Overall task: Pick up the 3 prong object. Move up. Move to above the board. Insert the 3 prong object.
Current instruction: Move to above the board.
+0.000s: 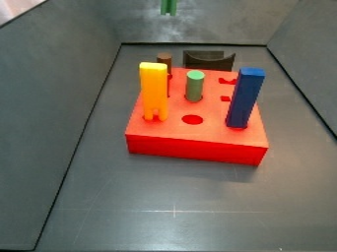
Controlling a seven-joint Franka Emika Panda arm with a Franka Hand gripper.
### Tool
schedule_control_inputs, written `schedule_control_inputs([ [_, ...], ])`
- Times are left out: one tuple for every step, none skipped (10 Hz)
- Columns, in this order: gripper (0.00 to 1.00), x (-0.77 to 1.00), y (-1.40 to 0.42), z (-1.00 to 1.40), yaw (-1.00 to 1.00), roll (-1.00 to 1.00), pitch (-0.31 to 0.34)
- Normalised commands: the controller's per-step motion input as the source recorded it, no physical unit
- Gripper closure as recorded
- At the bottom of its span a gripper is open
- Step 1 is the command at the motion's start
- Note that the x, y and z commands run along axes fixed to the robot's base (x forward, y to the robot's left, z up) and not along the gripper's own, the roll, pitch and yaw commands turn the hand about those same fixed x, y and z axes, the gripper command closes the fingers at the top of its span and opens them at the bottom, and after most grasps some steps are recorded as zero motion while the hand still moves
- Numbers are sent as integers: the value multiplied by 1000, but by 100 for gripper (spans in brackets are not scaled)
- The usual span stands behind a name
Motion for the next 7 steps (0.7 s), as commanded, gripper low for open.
schedule_control_inputs([
  [100,-122,-1000,115,6,-17,3],
  [100,-126,-1000,116,4,-5,0],
  [100,-128,-1000,120,8,-5,1],
  [100,-131,-1000,126,8,-11,8],
  [100,-128,-1000,132,8,-15,14],
  [100,-123,-1000,144,6,-4,20],
  [100,-120,-1000,150,8,-4,25],
])
